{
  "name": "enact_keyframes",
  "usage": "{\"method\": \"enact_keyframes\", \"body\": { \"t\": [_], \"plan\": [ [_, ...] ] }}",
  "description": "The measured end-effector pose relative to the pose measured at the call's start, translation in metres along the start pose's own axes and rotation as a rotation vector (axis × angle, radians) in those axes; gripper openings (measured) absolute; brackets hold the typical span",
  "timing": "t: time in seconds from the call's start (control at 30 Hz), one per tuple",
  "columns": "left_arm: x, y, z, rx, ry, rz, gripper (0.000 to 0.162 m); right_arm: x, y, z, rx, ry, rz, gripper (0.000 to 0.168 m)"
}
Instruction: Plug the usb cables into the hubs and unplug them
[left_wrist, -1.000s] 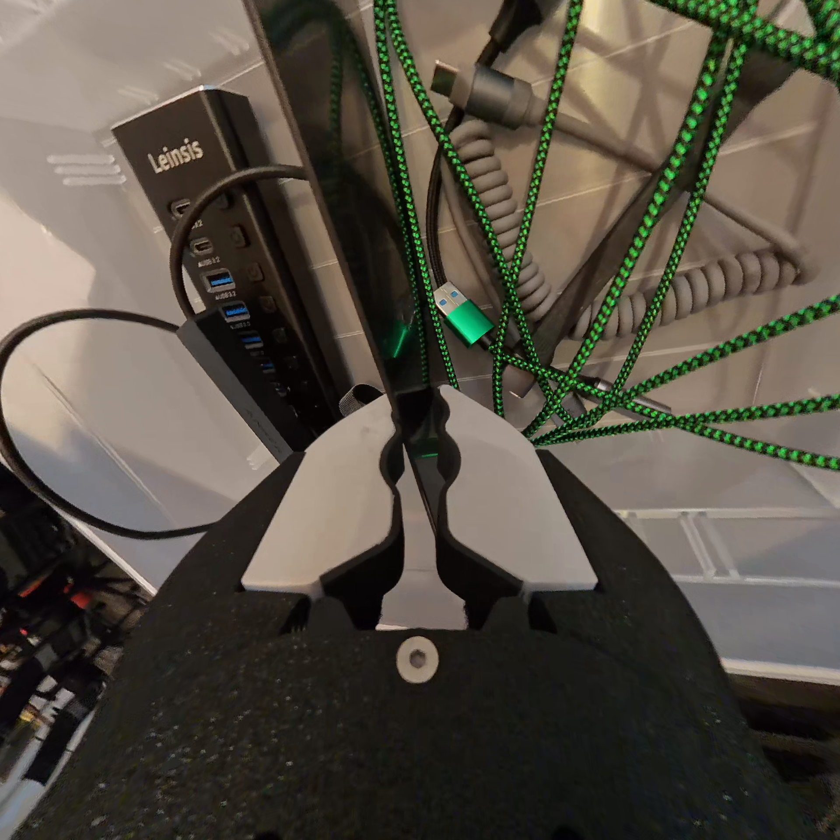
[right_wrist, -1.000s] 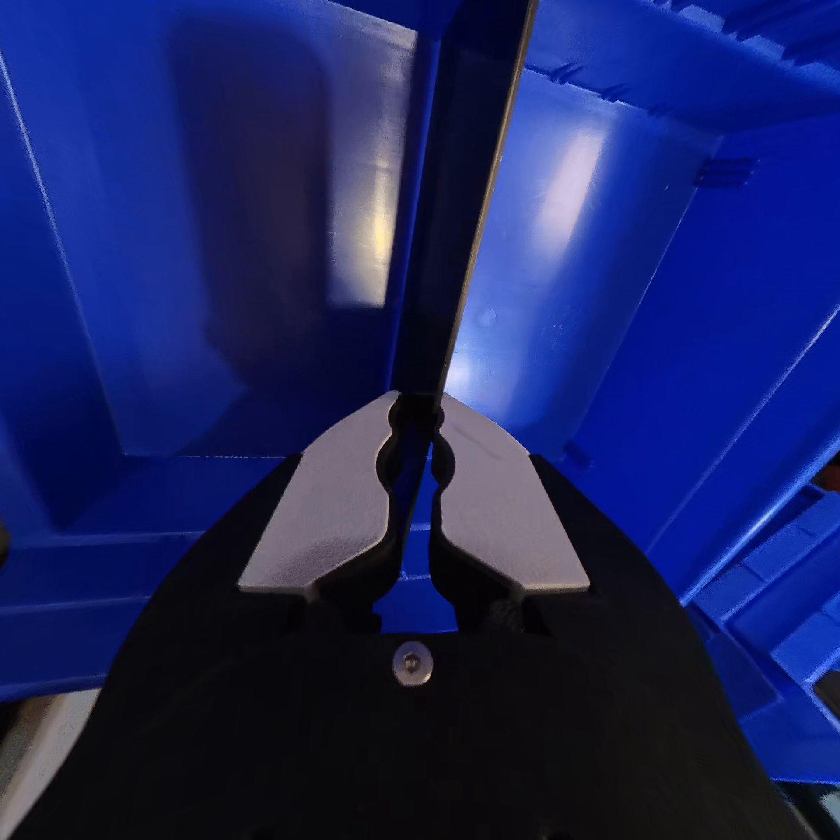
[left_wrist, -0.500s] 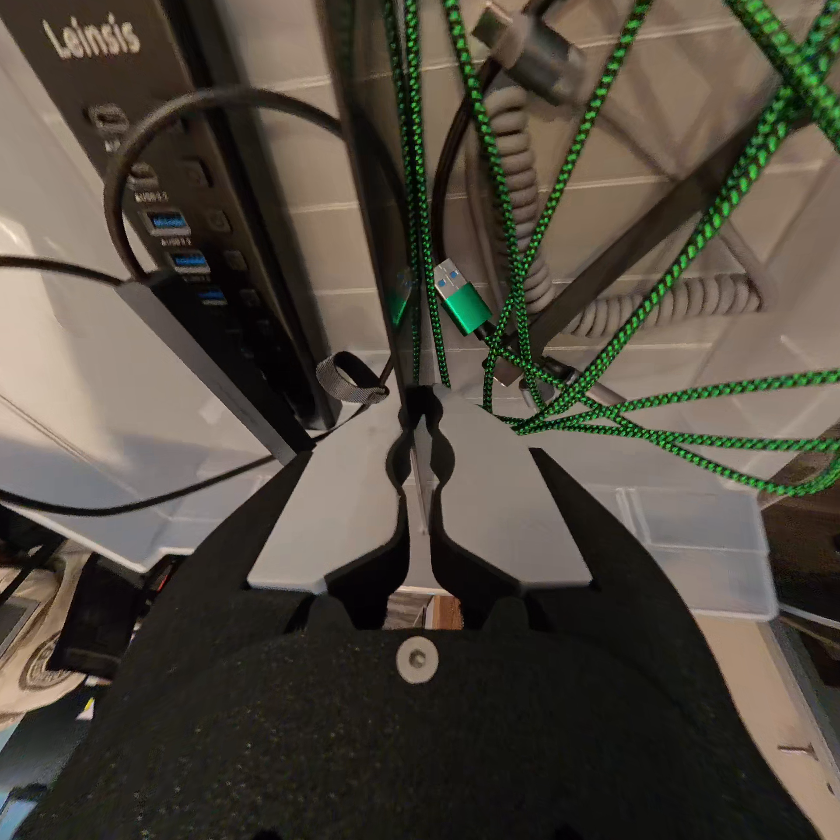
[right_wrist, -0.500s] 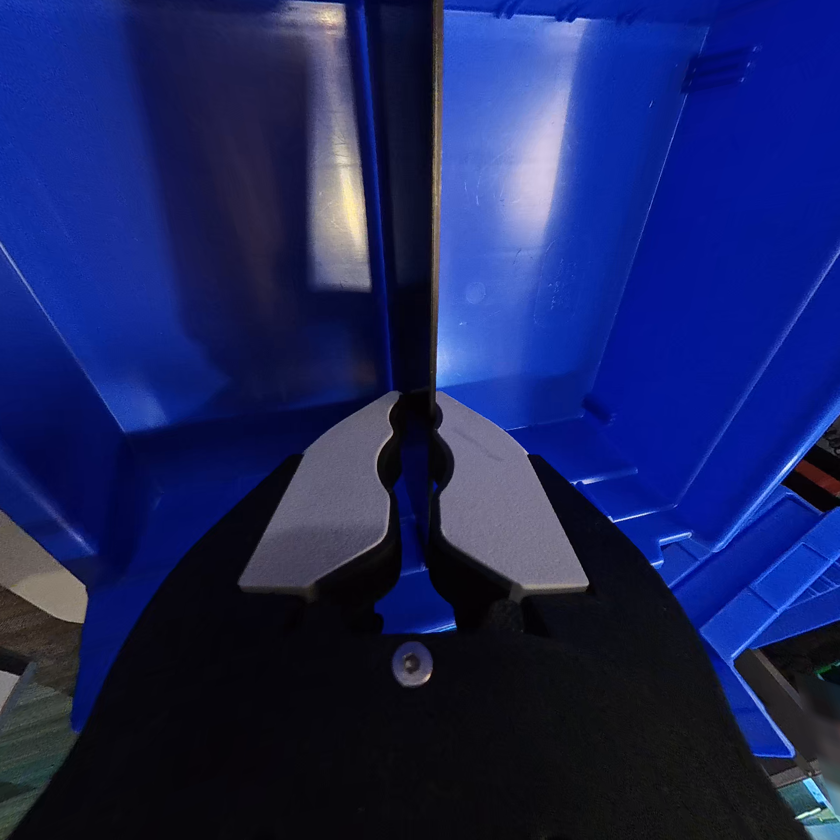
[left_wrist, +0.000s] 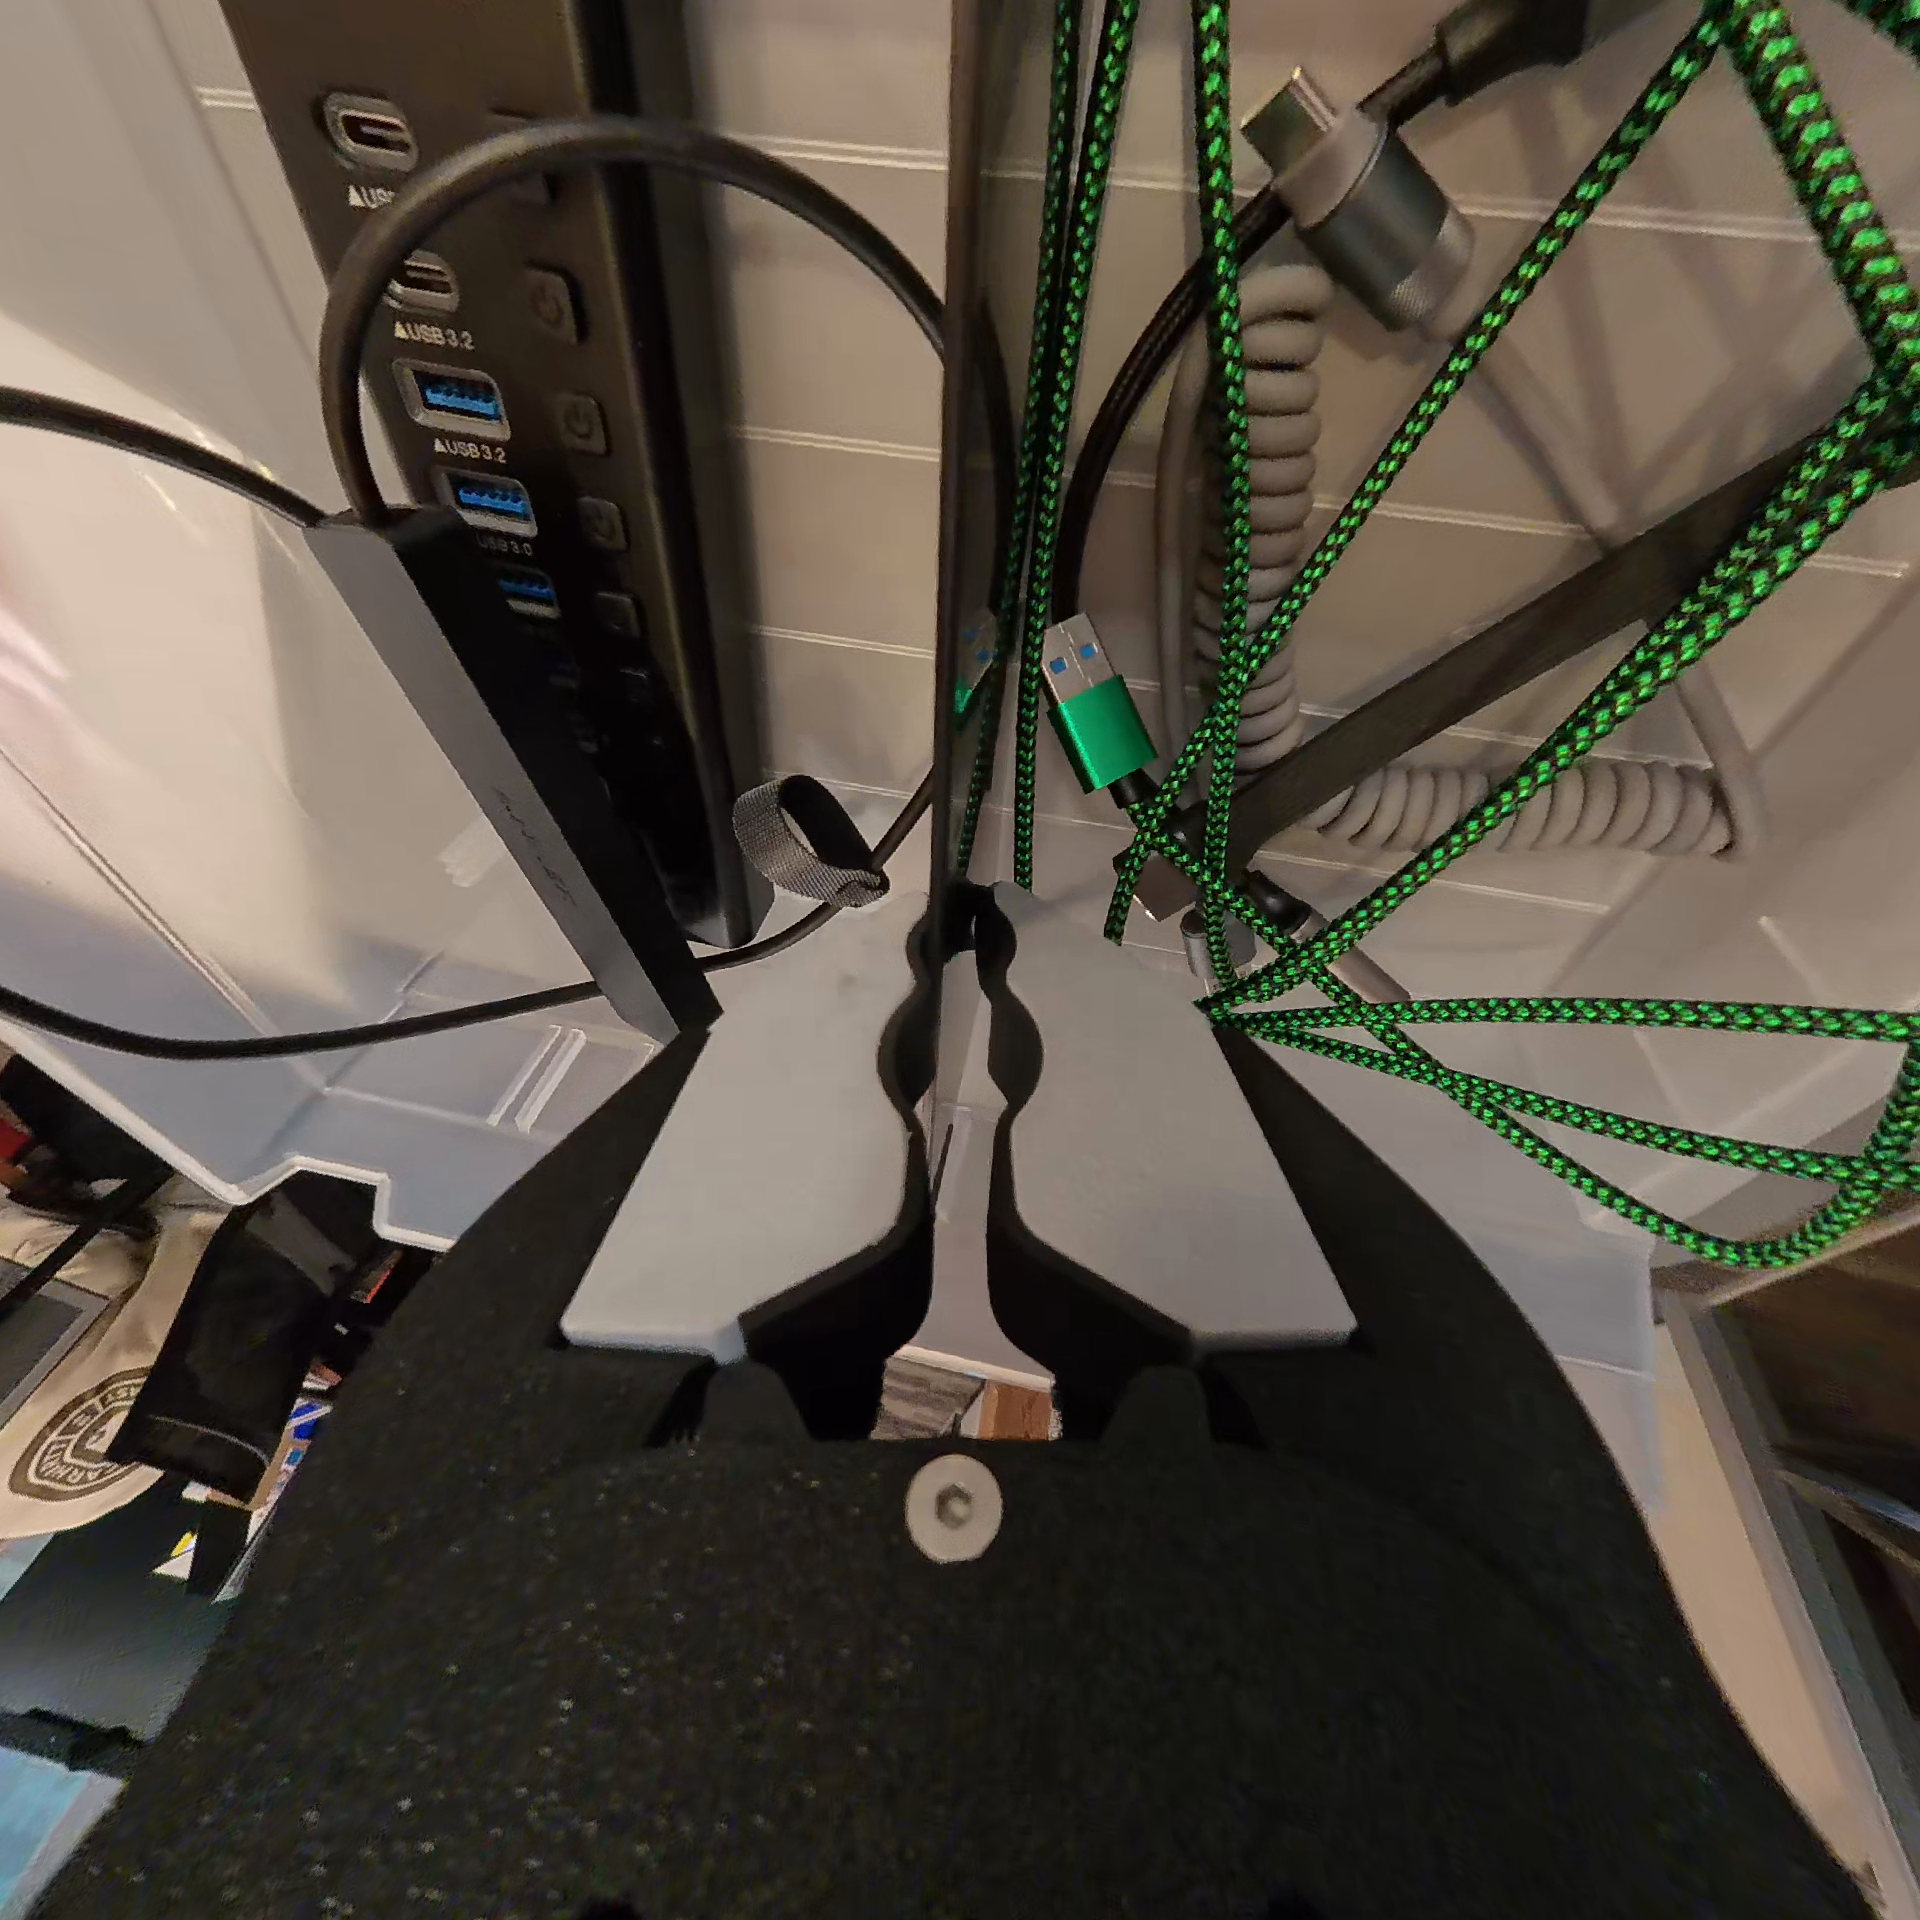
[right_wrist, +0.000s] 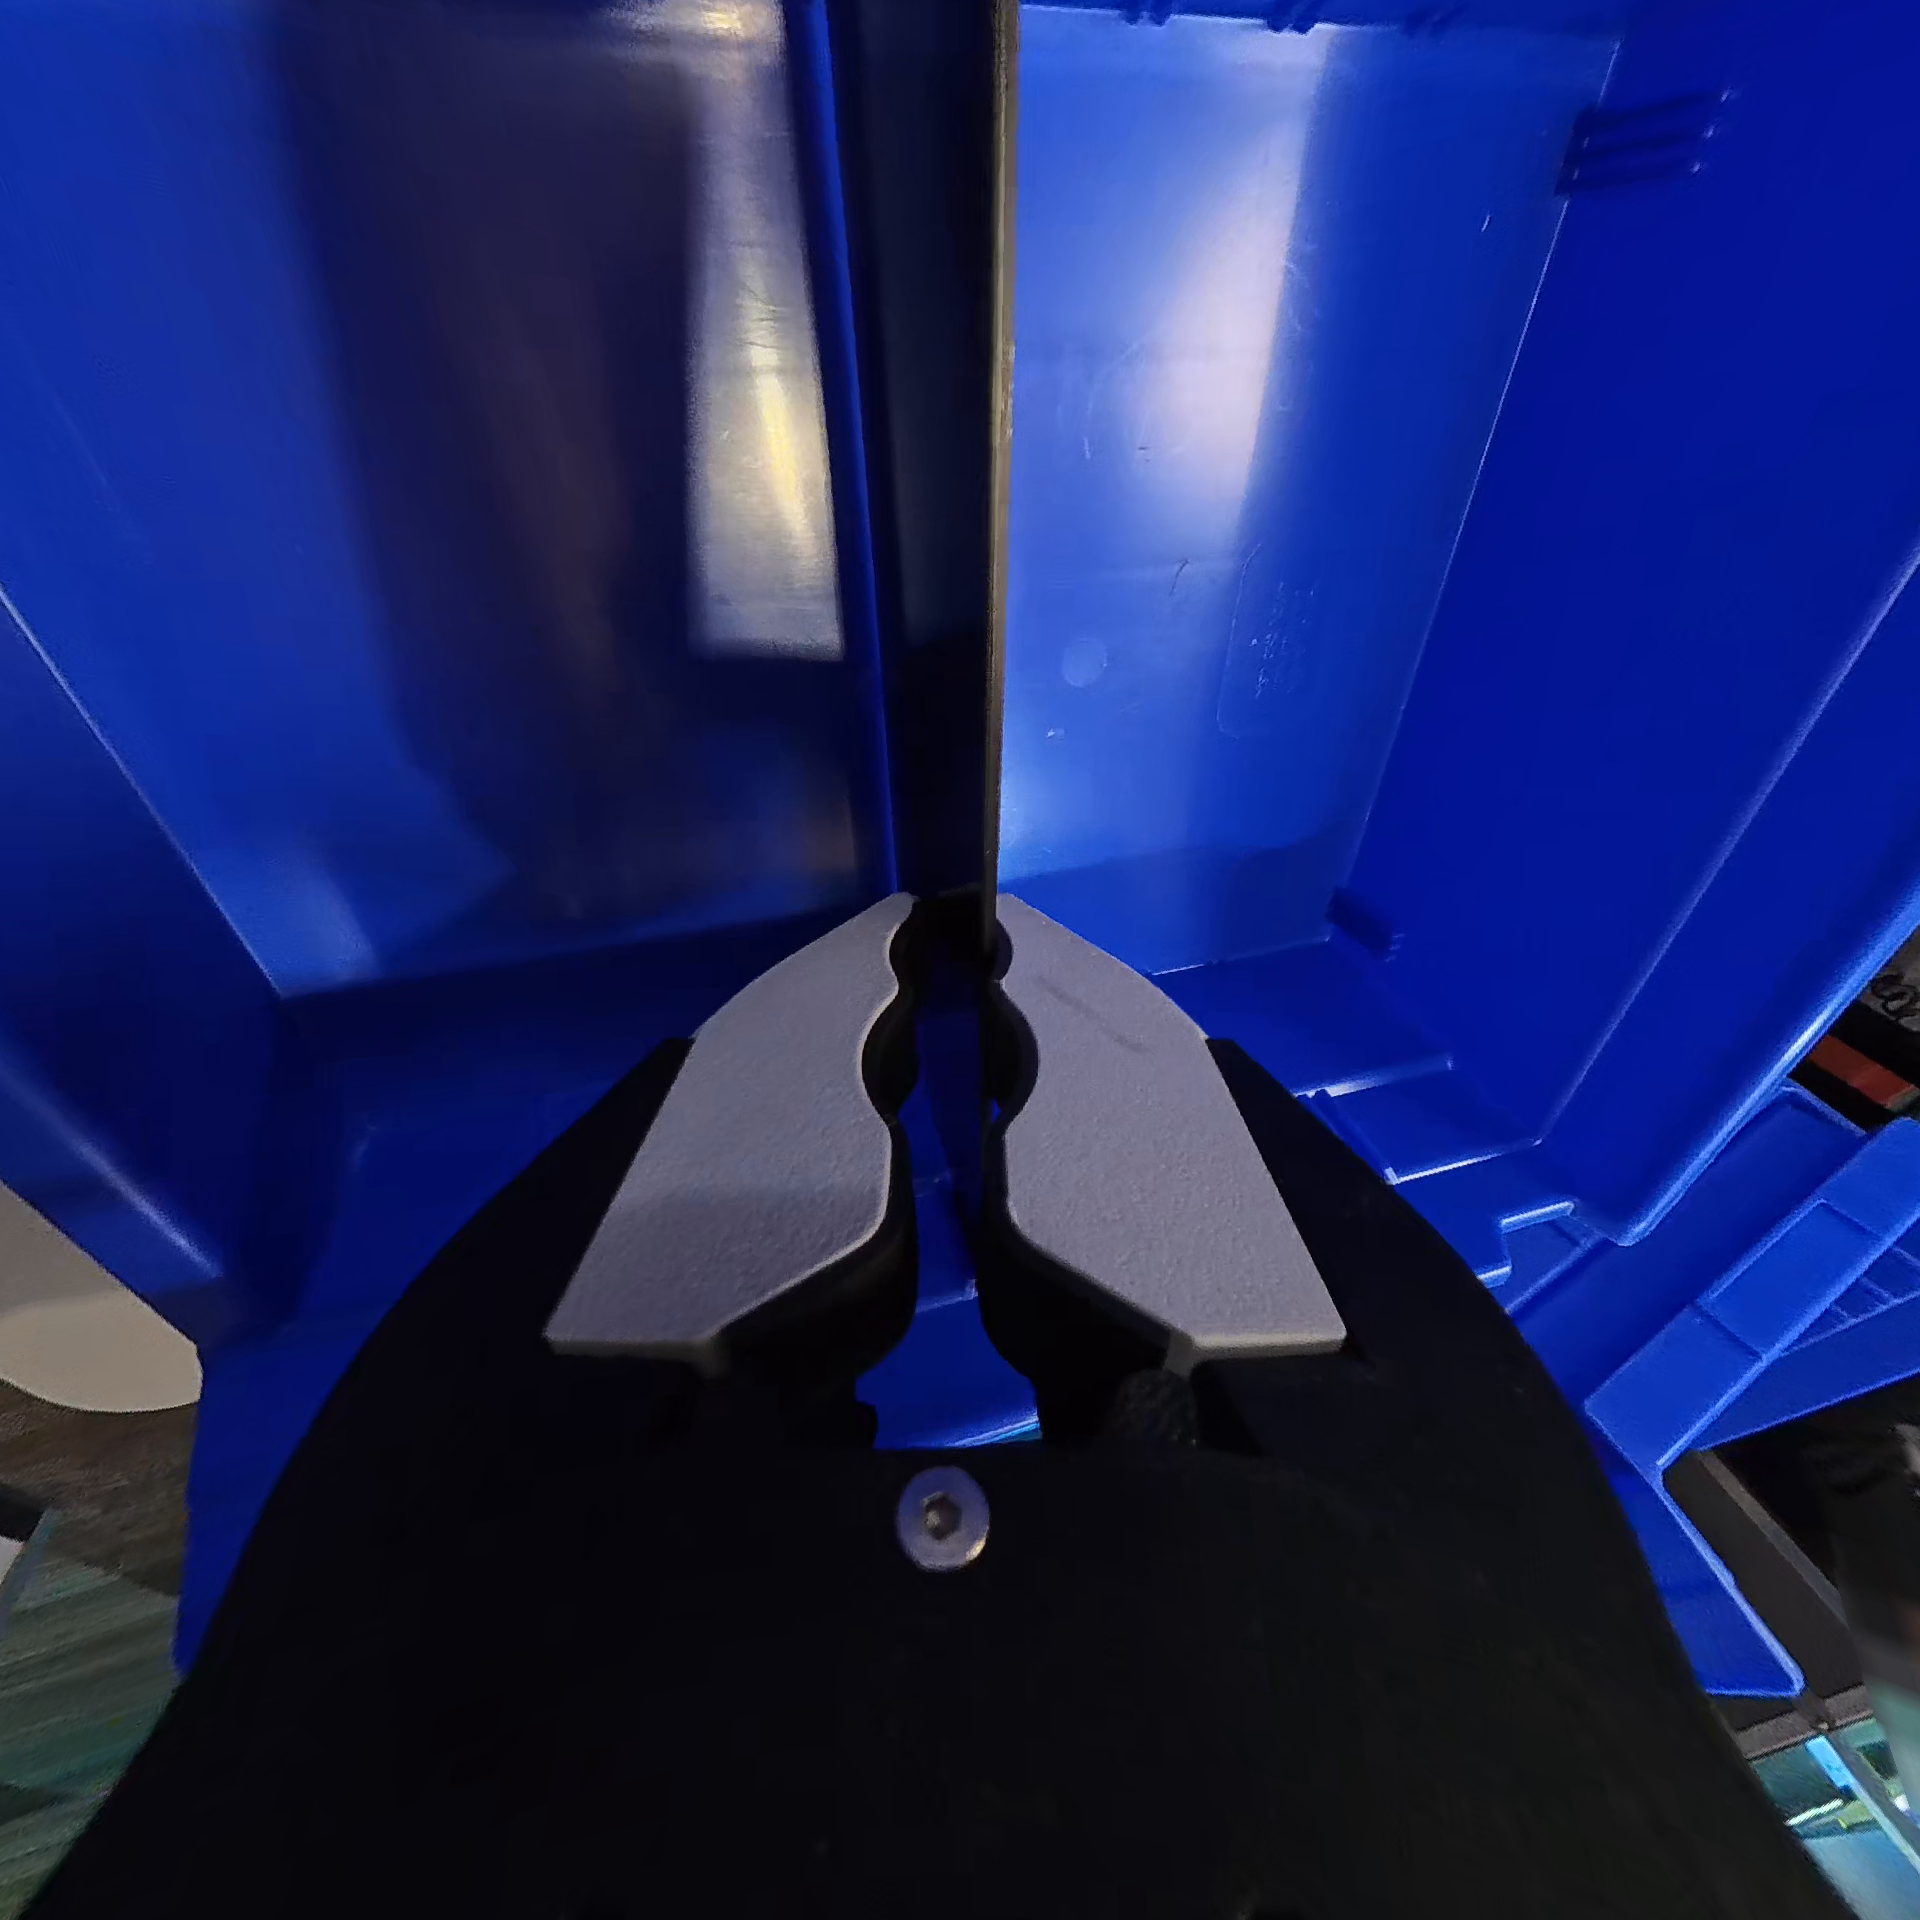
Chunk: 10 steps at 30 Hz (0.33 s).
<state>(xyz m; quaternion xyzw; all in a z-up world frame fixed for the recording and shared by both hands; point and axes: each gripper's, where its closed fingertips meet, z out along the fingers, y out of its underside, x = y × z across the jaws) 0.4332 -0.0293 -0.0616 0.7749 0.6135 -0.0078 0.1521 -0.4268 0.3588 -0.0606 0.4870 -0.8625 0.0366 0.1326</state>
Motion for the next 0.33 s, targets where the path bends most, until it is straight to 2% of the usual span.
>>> {"method": "enact_keyframes", "body": {
  "t": [0.2,0.27,0.3,0.33],
  "plan": [
    [-0.0049,0.0002,0.001,0.013,-0.022,-0.012,0.006,0.0059,0.0073,0.002,-0.026,0.03,-0.04,0.008],
    [-0.004,0.0006,0.0009,0.018,-0.011,-0.065,0.007,0.0077,0.0083,0.0025,-0.028,0.033,-0.028,0.009],
    [-0.0033,0.0031,0.0002,0.009,-0.007,-0.094,0.009,0.0082,0.0086,0.0024,-0.029,0.039,-0.013,0.01],
    [-0.0025,0.0071,-0.0015,-0.004,-0.005,-0.116,0.02,0.0081,0.0093,0.0017,-0.032,0.046,-0.001,0.01]
  ]
}}
